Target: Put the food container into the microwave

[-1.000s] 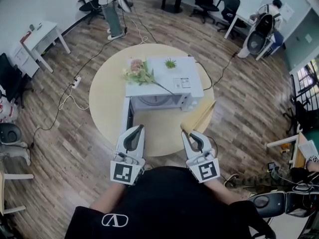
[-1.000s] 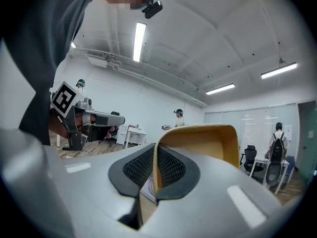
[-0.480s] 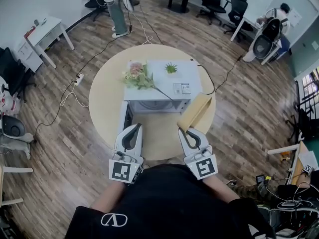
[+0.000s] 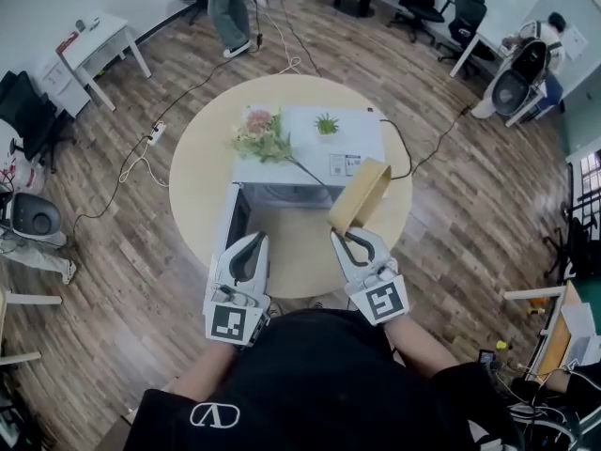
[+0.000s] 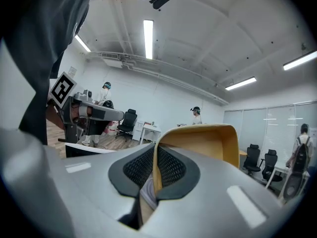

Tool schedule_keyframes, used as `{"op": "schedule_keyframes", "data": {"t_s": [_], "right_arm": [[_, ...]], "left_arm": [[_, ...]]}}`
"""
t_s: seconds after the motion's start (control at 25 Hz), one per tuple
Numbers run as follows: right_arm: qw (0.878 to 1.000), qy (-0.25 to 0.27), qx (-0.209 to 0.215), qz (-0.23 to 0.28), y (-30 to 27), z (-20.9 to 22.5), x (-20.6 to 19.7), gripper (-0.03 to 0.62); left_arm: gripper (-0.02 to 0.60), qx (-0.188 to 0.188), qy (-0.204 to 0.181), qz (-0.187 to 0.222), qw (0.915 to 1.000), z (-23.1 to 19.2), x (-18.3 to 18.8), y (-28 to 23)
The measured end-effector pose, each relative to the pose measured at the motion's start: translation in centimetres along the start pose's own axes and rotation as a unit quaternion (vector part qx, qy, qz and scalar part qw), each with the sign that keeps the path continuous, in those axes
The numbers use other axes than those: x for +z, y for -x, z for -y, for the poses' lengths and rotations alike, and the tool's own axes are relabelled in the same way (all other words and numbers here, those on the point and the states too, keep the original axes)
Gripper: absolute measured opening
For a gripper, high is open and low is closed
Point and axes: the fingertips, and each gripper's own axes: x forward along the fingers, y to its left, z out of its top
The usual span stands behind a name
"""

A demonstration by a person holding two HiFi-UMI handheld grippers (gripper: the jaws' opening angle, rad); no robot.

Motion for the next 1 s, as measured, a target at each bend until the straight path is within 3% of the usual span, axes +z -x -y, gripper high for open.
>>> {"op": "schedule_keyframes", "data": {"t_s": [0.2, 0.4, 0.72, 1.0], "right_arm": [[0.997, 0.047, 0.059, -0.012, -2.2, -1.7, -0.6, 0.017], [0.984, 0.106, 0.135, -0.051, -4.3, -4.2, -2.5, 0.017], [0.944, 0.152, 0.263, -0.130, -5.8, -9.3, -7.4, 0.016], [0.906, 0.171, 0.337, -0.191, -6.3, -12.2, -12.4, 0.016]], "left_arm": [[0.000, 0.001, 0.008, -0.027, 0.9996, 0.4, -1.7, 0.5], [0.000, 0.019, 0.014, -0.025, 0.9994, -0.7, -2.1, 1.0], [0.000, 0.031, 0.025, -0.045, 0.9982, -1.3, -3.6, 2.3], [0.000, 0.054, 0.027, -0.038, 0.9974, -2.6, -4.2, 2.8]]}}
